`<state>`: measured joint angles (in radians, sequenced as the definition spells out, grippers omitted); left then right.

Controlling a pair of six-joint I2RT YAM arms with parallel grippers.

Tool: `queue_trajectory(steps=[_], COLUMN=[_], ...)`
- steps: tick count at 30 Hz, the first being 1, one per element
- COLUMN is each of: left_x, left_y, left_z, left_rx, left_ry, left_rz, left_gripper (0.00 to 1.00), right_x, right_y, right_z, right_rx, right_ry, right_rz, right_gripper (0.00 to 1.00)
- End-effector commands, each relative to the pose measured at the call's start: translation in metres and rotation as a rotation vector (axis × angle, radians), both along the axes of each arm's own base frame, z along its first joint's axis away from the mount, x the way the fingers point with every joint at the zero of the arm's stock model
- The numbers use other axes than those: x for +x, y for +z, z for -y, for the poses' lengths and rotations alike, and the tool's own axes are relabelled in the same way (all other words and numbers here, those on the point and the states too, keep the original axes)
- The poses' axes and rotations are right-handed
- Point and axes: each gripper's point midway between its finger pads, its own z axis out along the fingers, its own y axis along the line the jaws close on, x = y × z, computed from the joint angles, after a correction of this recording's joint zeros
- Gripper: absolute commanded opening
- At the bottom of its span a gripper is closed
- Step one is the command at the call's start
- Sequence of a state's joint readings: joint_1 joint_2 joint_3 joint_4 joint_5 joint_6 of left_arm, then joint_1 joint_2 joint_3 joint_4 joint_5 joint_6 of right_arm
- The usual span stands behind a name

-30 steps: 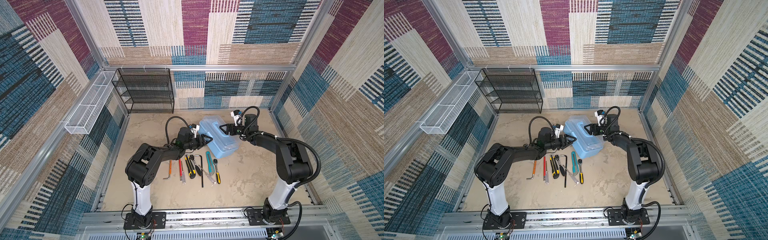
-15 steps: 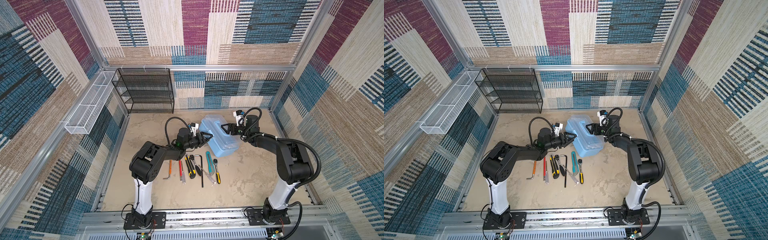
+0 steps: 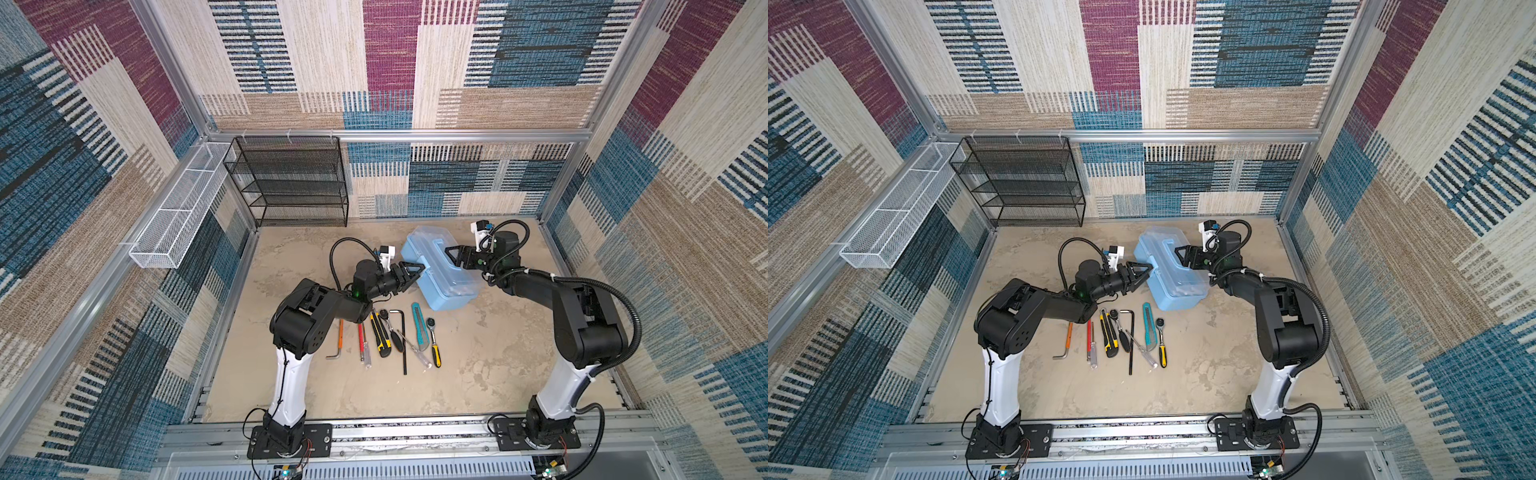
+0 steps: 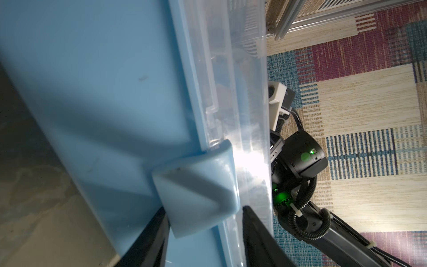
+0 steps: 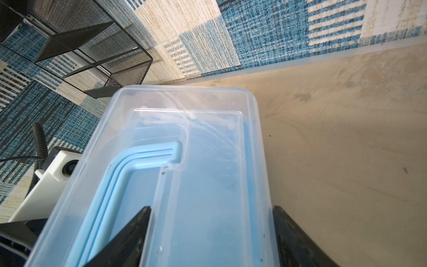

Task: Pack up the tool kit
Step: 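Tilt the blue tool box up onto its side with both grippers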

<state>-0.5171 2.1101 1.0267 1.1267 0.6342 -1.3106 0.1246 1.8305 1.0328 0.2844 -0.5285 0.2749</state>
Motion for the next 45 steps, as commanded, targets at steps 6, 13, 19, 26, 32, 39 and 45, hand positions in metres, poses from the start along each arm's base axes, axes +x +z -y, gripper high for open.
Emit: queue_trajectory(steps=[6, 13, 19, 26, 32, 39, 45], left_x=[-0.004, -0.003, -0.004, -0.003, -0.004, -0.002, -0.001], left_y=[0.045, 0.051, 0.054, 0.066, 0.076, 0.089, 0.095], left_z=[0.005, 0.002, 0.000, 0.000, 0.000, 0.003, 0.004], left_rx=[-0.126, -0.172, -0.172, -0.185, -0.192, -0.214, -0.222], left_ry=[-0.012, -0.004, 0.006, 0.003, 0.000, -0.015, -0.016], left_rz=[0.126, 0.139, 0.155, 0.182, 0.206, 0.231, 0.241], left_gripper=[0.55, 0.55, 0.55, 0.56, 0.56, 0.55, 0.54], right_x=[-0.064, -0.062, -0.063, -0.062, -0.063, -0.064, -0.063], right_y=[-0.069, -0.066, -0.065, -0.066, -0.069, -0.069, -0.067], right_z=[-0.019, -0.017, -0.013, -0.012, -0.010, -0.010, -0.008], right_rx=[0.015, 0.019, 0.028, 0.032, 0.033, 0.038, 0.050], right_ry=[0.129, 0.122, 0.111, 0.109, 0.105, 0.105, 0.103], right_rz=[-0.341, -0.333, -0.336, -0.337, -0.344, -0.345, -0.343], right_gripper=[0.62, 0.62, 0.61, 0.61, 0.61, 0.61, 0.61])
